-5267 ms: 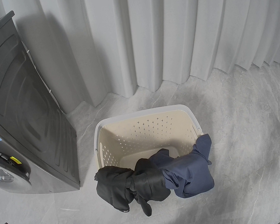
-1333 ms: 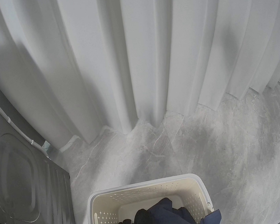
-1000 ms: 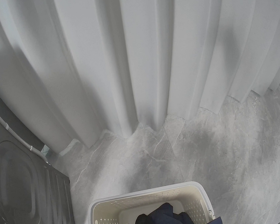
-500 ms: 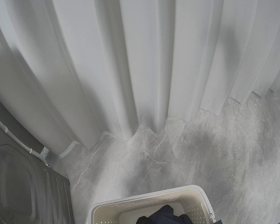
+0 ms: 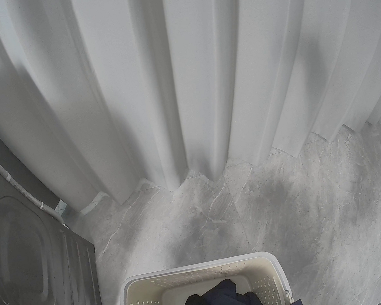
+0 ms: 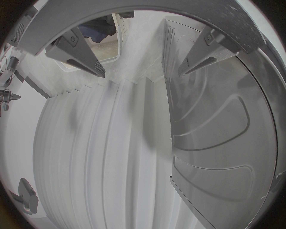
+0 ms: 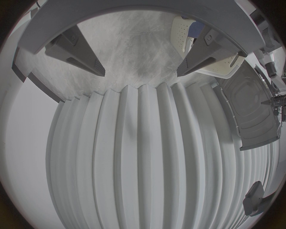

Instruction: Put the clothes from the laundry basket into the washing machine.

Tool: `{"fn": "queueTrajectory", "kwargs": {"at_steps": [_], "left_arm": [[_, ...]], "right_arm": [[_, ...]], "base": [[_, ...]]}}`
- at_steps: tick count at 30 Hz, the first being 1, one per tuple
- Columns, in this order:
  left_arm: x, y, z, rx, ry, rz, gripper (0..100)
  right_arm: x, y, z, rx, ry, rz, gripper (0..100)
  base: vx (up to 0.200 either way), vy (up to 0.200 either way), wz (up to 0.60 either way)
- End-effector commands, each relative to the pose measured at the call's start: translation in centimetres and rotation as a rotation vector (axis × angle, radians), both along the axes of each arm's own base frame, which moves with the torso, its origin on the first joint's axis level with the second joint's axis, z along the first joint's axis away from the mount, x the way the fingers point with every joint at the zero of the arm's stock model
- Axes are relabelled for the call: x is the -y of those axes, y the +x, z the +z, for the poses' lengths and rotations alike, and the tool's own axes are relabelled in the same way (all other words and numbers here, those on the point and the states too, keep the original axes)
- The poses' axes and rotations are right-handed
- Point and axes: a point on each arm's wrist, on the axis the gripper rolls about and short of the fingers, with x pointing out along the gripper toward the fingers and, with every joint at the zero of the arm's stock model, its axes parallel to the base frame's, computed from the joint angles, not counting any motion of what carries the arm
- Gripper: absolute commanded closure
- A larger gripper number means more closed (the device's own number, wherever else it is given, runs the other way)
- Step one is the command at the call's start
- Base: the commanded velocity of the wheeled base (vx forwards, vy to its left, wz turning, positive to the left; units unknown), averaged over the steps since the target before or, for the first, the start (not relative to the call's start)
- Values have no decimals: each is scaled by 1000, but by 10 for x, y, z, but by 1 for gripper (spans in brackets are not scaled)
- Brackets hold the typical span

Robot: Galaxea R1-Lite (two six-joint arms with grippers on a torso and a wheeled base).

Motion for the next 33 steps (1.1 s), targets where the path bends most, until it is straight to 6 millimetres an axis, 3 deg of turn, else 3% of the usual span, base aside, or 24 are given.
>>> {"fn": "queueTrajectory", "kwargs": {"at_steps": [1, 33], "left_arm": [[0, 0, -5, -6, 0, 1, 0], [0, 0, -5, -6, 0, 1, 0]], "right_arm": [[0, 0, -5, 1, 0, 1, 0], [0, 0, -5, 1, 0, 1, 0]], "base": [[-200, 0, 0], [-200, 0, 0]]}}
